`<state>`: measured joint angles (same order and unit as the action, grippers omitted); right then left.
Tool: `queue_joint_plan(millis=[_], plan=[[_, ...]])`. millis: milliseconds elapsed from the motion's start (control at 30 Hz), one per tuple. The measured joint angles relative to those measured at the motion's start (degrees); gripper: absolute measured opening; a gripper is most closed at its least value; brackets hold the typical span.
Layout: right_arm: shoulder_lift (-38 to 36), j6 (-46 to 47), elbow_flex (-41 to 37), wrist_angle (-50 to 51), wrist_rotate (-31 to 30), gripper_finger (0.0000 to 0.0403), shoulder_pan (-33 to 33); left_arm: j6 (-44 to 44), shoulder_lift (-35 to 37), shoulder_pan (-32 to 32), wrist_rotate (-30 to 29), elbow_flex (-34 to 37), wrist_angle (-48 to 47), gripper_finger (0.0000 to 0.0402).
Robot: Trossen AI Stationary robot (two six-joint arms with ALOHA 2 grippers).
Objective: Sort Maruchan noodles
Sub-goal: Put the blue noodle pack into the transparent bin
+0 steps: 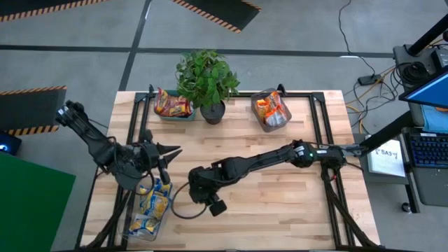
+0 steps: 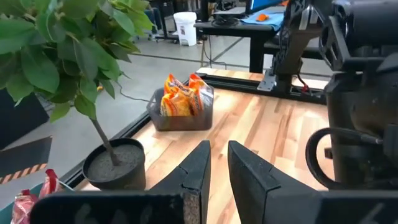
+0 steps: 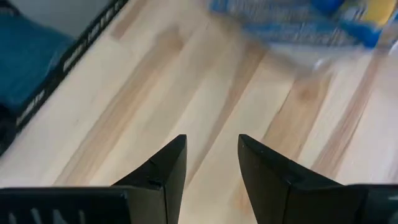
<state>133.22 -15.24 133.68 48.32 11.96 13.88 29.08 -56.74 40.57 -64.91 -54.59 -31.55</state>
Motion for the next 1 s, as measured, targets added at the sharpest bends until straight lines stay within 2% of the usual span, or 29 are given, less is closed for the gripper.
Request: queue_joint_plan(millis=[100,233,433,700,900,1000], plan=[[-1.1,0.3,-2.3,1.8,-0.1,0.0135,0.5,0.0,-0.5,0.0,0.0,0.0,0.0,0.0039],[-5.0,1.4,-9.4,0.5,-0.1,0.0134,1.4,0.0,-1.0,0.0,0.1,0.0,0.0,0.0039],[-15.4,4.0,-28.7,-13.7,-0.9,0.0134,2.0,2.5,-1.9,0.0,2.3,0.0,0.7,0.0039],[-33.8,7.2,-57.6,-39.0,-8.9,0.0134,3.0,6.2,-5.4,0.0,16.0,0.0,5.4,0.0039],[-44.5,10.2,-74.5,-58.1,-9.6,0.0134,3.2,11.0,-9.5,-0.2,29.5,0.0,5.0,0.0039],[-48.2,10.9,-80.5,-64.7,-9.6,0.0134,3.2,16.0,-11.2,-0.2,36.3,-0.5,0.6,0.0039]])
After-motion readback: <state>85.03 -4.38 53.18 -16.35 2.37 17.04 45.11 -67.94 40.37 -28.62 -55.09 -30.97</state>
